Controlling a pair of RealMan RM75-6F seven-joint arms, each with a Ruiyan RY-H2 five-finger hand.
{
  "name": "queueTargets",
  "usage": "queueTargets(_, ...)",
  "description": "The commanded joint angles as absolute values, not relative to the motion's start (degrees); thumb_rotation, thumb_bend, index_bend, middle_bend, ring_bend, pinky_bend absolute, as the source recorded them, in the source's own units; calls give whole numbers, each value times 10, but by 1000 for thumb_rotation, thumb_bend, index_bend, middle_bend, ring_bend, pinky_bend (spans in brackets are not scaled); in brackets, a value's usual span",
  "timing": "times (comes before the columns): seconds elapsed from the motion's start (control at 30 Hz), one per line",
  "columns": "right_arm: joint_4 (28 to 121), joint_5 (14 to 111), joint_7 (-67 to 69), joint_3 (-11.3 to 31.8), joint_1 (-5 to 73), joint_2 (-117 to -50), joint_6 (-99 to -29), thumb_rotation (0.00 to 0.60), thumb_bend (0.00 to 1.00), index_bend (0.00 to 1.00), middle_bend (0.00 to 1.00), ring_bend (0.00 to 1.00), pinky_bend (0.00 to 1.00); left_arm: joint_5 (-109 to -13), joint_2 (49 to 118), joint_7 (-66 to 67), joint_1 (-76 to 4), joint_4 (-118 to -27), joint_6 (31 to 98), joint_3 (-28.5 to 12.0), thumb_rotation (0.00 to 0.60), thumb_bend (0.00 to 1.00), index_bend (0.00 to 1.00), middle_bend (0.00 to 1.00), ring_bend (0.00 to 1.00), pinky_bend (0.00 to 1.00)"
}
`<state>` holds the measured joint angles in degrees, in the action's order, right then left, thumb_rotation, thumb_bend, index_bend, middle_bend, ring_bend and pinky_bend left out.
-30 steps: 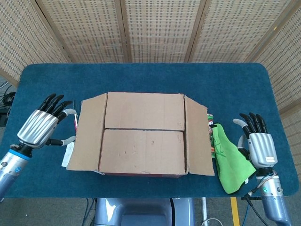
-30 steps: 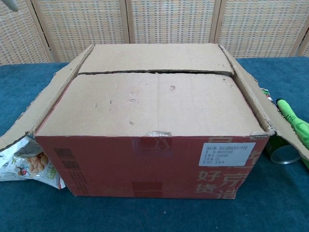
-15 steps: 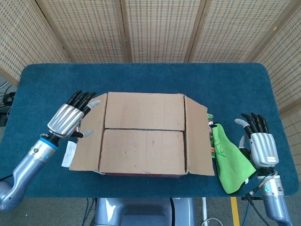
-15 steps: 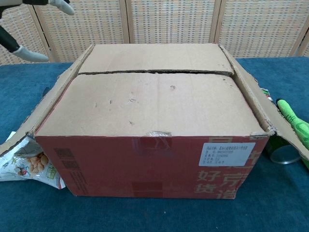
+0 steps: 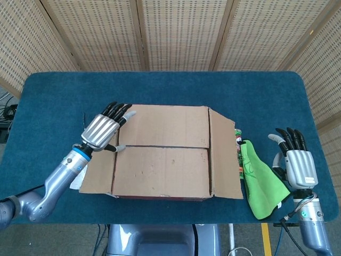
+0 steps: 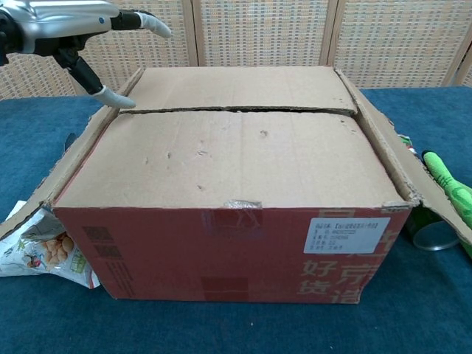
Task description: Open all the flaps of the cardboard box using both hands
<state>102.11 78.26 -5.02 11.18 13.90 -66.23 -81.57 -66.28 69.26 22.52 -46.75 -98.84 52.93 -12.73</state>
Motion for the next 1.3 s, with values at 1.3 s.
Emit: queueTargets(1.3,1016,782,-37,112,131,-657,-821,600,853,221,139,0,0,-699,778,188,-482,-911,638,-155,492,190,47,0,0,0)
